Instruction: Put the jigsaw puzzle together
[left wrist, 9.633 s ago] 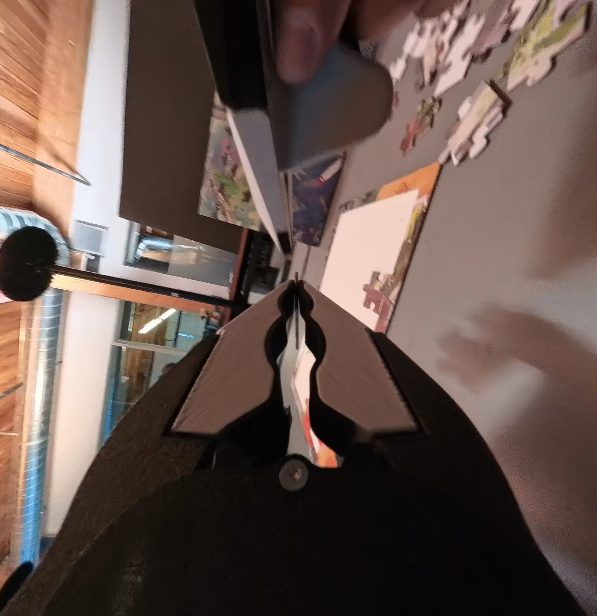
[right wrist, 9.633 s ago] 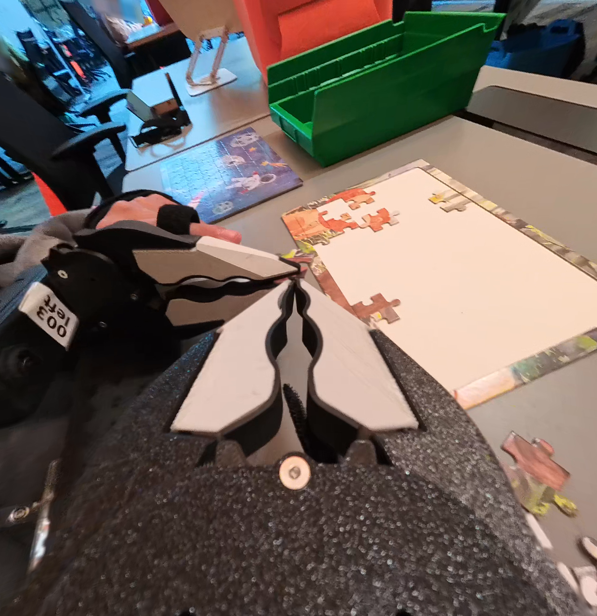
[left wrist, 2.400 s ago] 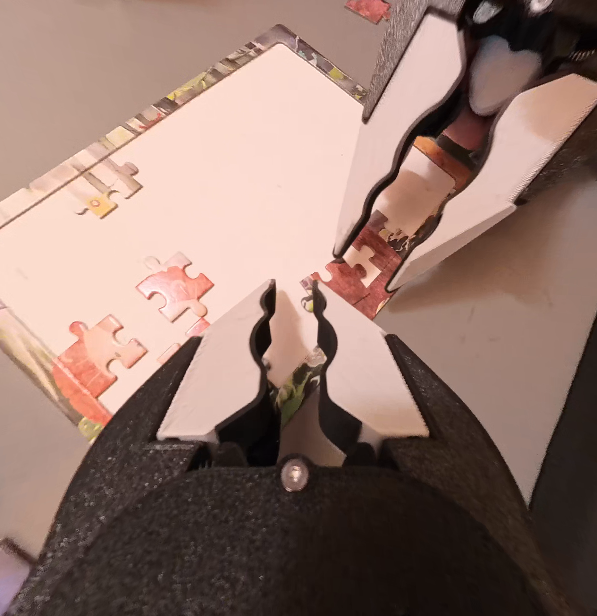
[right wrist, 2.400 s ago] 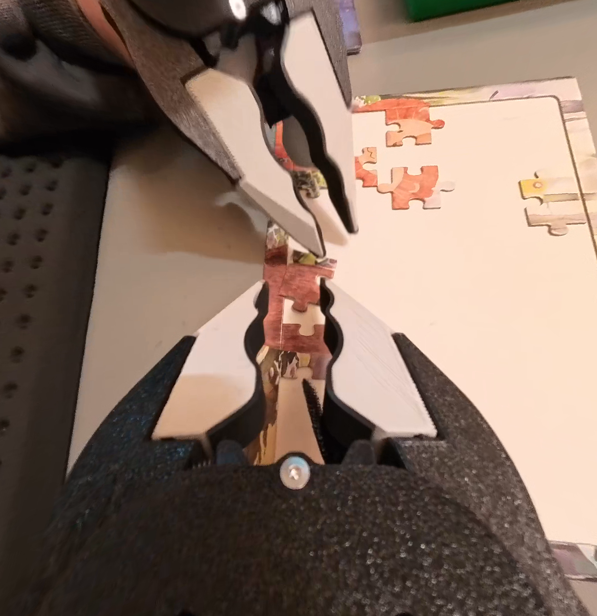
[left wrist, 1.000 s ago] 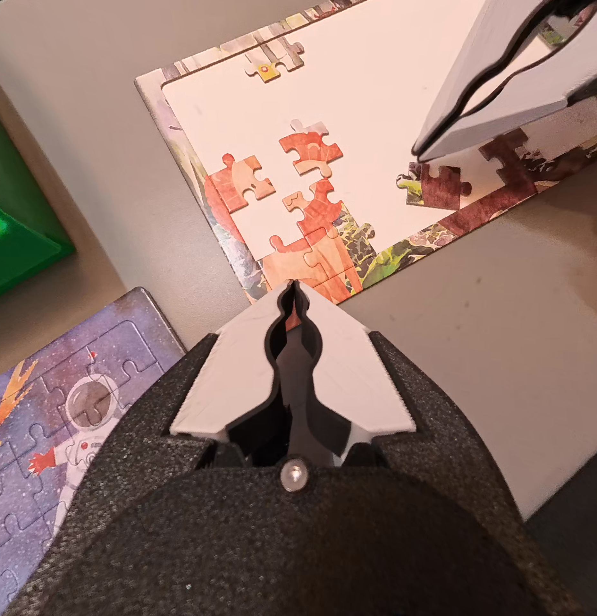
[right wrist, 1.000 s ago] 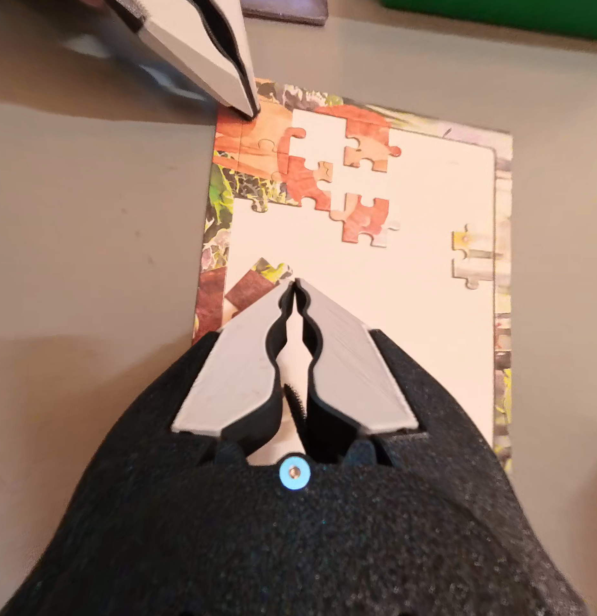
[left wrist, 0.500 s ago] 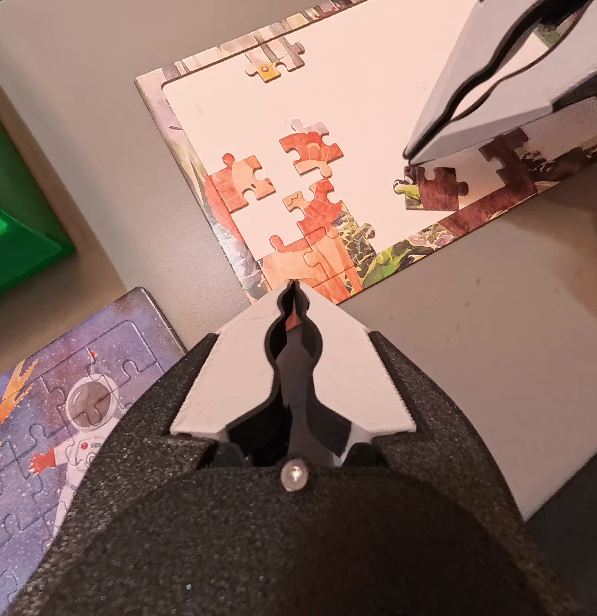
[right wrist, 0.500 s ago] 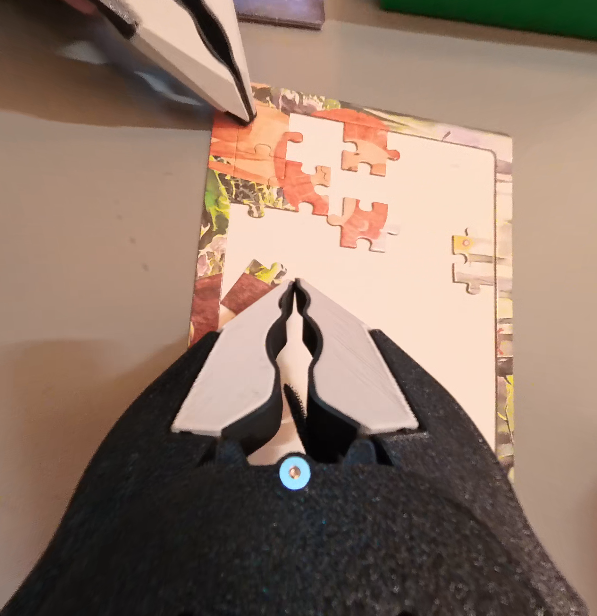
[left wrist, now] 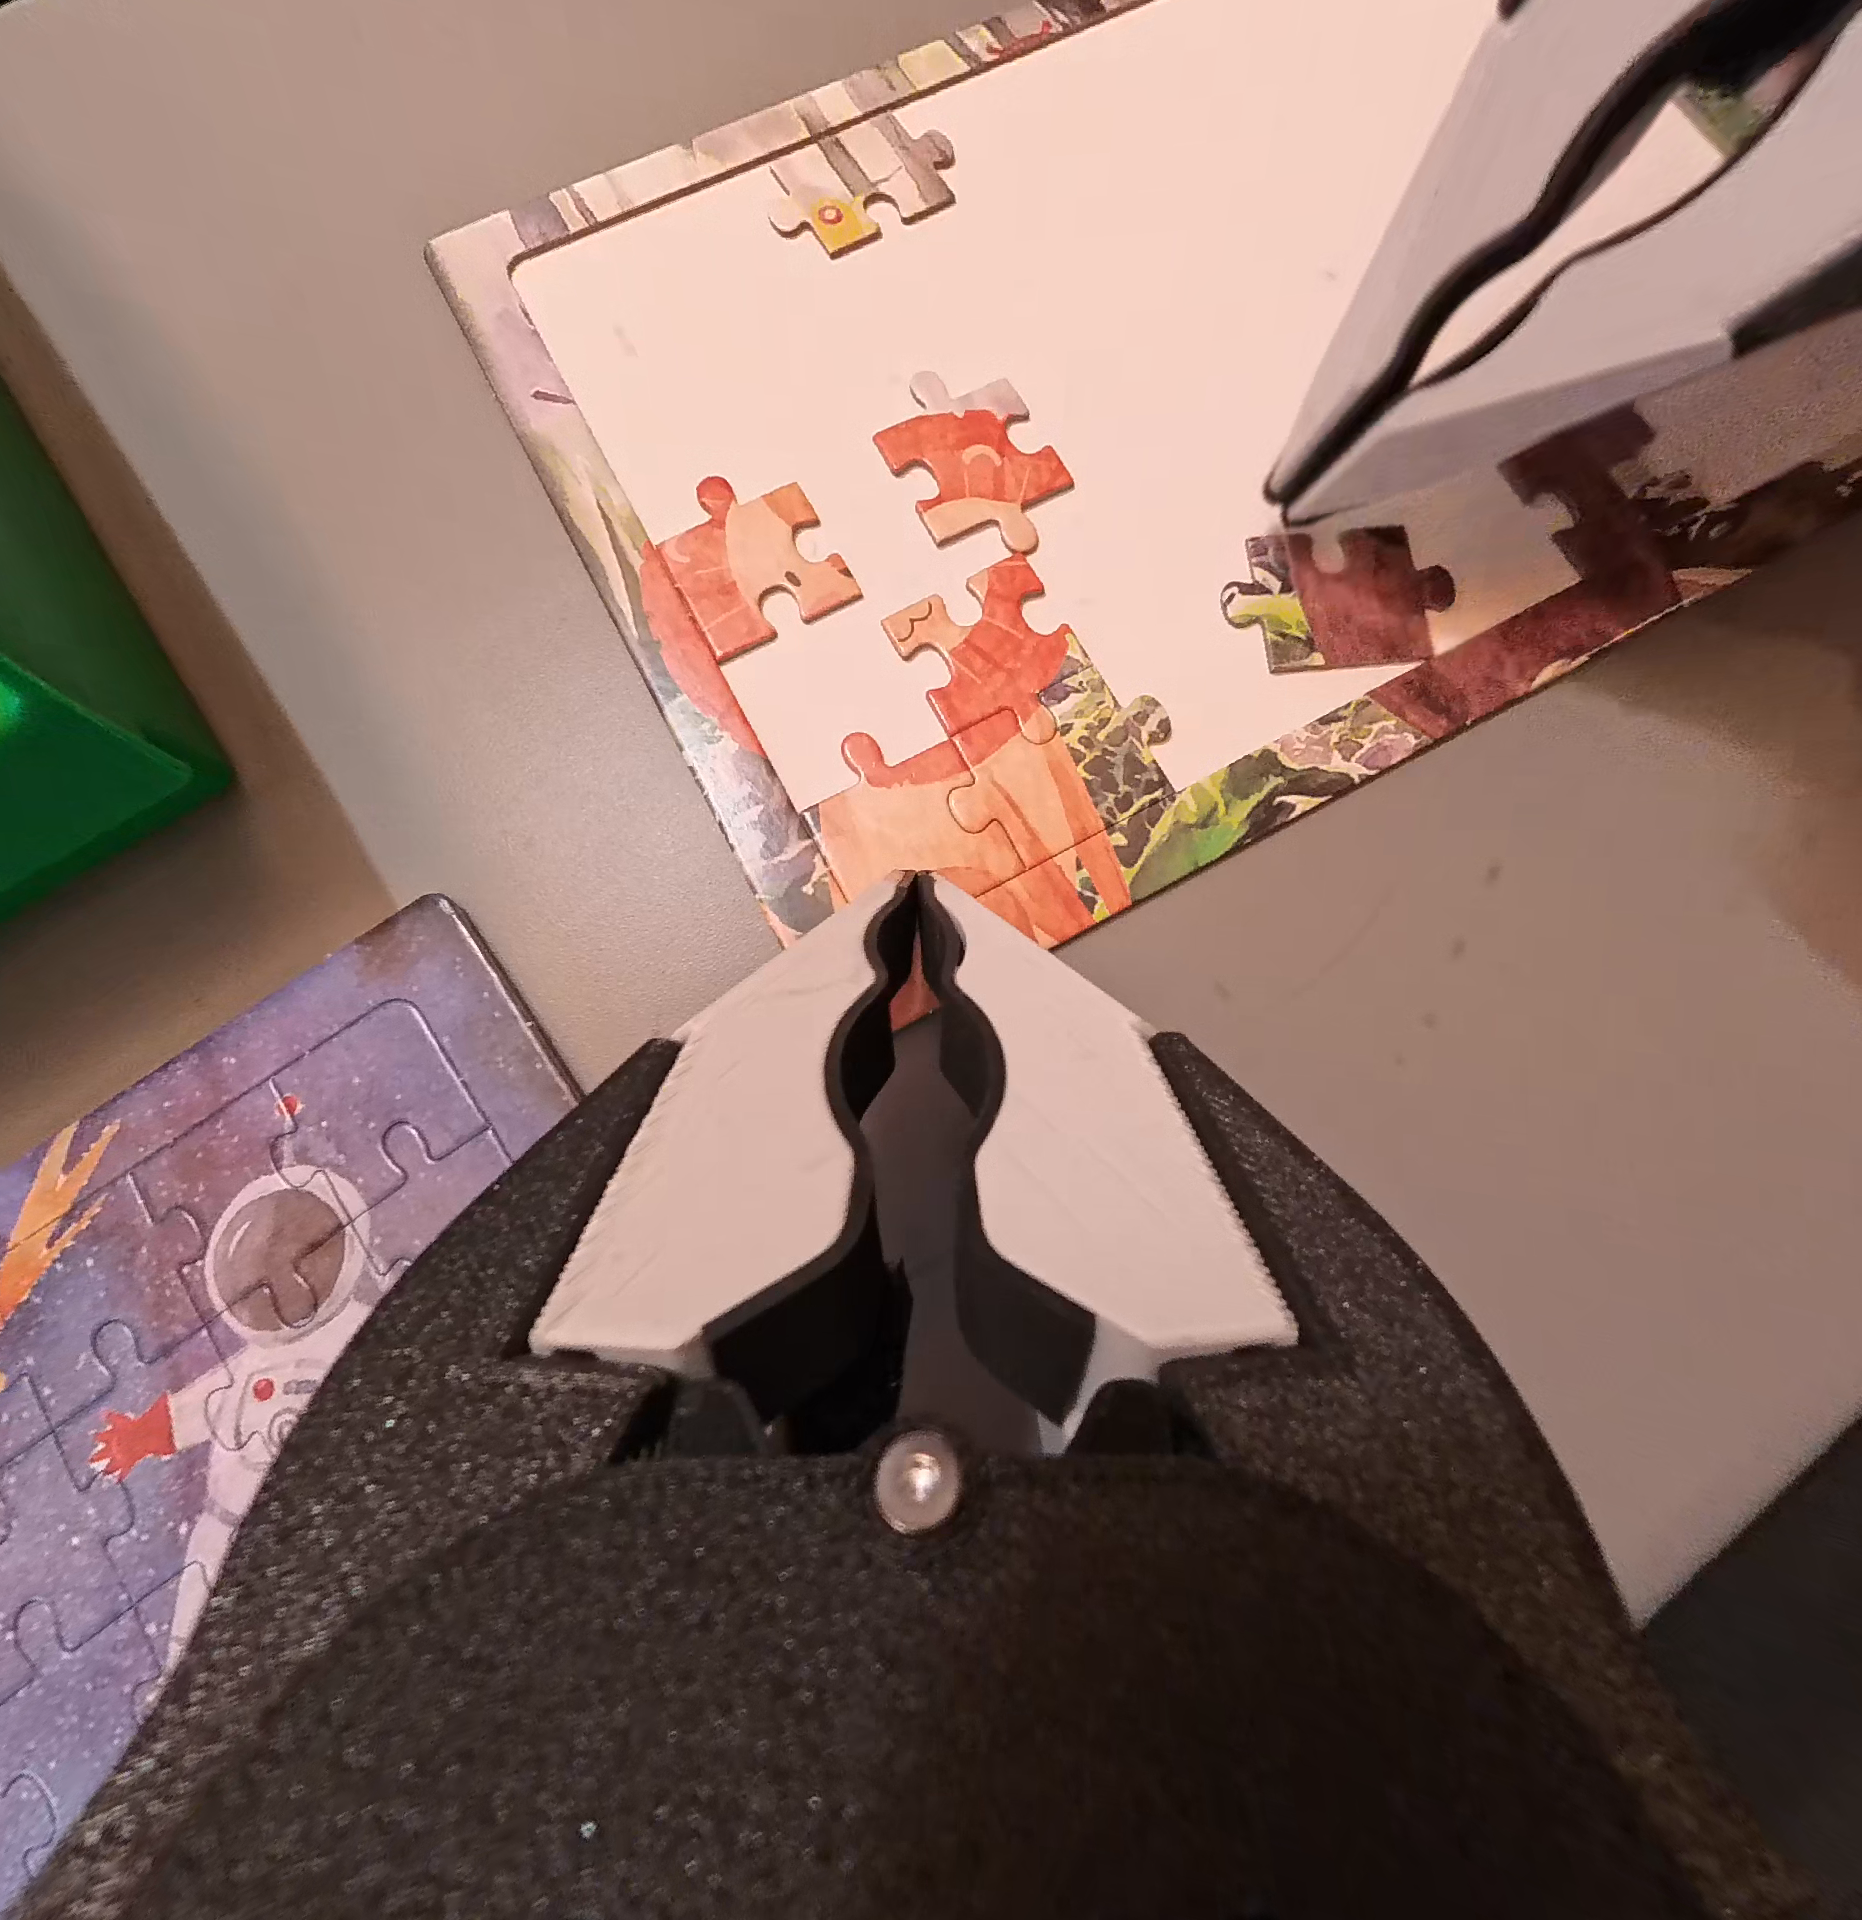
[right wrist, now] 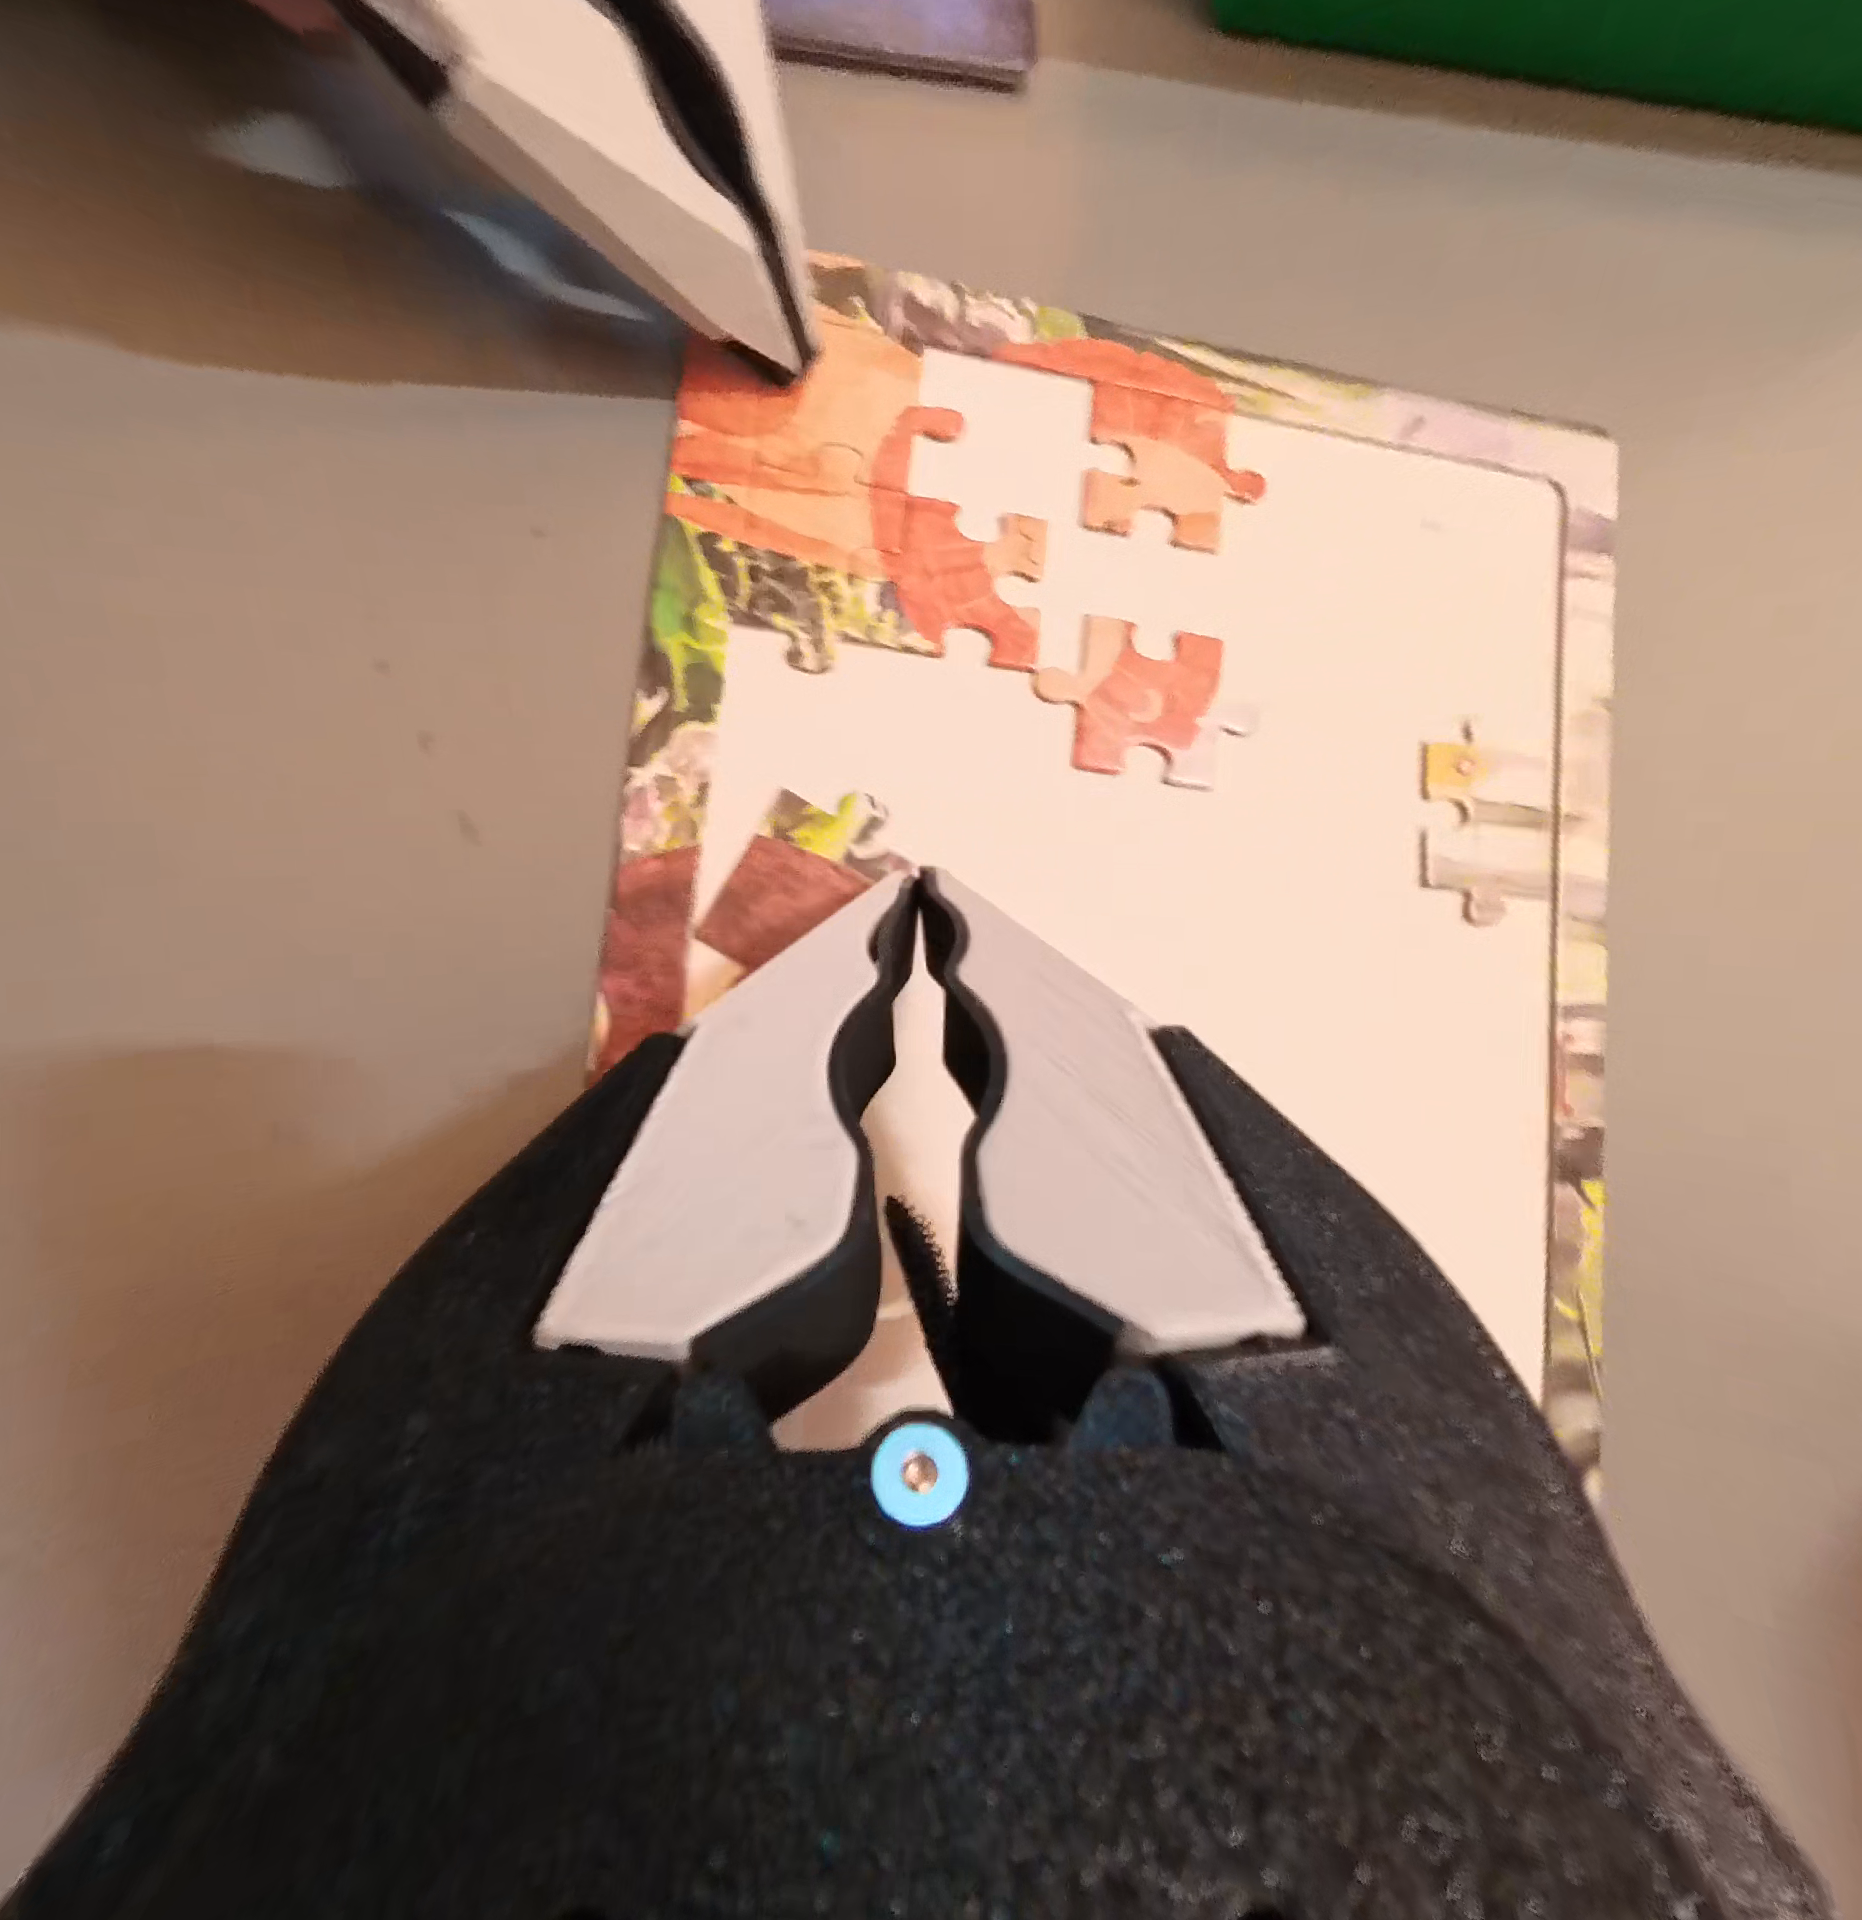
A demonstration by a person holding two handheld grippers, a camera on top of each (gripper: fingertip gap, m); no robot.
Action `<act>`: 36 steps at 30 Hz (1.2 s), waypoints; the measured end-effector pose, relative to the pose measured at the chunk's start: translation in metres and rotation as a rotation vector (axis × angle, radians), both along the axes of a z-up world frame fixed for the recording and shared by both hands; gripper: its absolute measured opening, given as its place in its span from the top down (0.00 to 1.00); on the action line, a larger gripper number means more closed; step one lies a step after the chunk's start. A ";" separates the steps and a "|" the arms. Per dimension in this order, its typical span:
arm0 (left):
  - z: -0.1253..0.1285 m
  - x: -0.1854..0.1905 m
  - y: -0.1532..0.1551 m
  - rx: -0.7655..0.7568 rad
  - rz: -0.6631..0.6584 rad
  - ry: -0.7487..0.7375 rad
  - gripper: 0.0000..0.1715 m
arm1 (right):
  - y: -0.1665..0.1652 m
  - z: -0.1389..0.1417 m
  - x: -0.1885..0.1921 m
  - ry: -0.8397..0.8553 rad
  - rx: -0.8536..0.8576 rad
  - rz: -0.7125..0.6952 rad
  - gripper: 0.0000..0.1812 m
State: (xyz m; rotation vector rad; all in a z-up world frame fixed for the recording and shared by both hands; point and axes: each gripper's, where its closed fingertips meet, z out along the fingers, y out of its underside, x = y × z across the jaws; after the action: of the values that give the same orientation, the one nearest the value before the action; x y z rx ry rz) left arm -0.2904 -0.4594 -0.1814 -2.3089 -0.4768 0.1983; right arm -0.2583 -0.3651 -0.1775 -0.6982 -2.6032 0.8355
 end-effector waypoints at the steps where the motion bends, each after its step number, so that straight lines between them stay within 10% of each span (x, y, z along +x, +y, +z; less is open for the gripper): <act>1: 0.000 0.000 0.000 0.000 0.000 -0.001 1.00 | 0.005 -0.002 -0.001 -0.011 0.012 -0.017 1.00; 36: 0.000 0.000 0.000 -0.009 0.001 0.015 1.00 | -0.035 -0.003 0.021 -0.060 -0.026 0.128 1.00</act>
State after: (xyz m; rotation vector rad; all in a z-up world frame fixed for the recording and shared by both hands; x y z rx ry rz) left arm -0.2904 -0.4592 -0.1818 -2.3146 -0.4709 0.2183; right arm -0.2368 -0.3996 -0.1807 -0.5767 -2.7197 0.9000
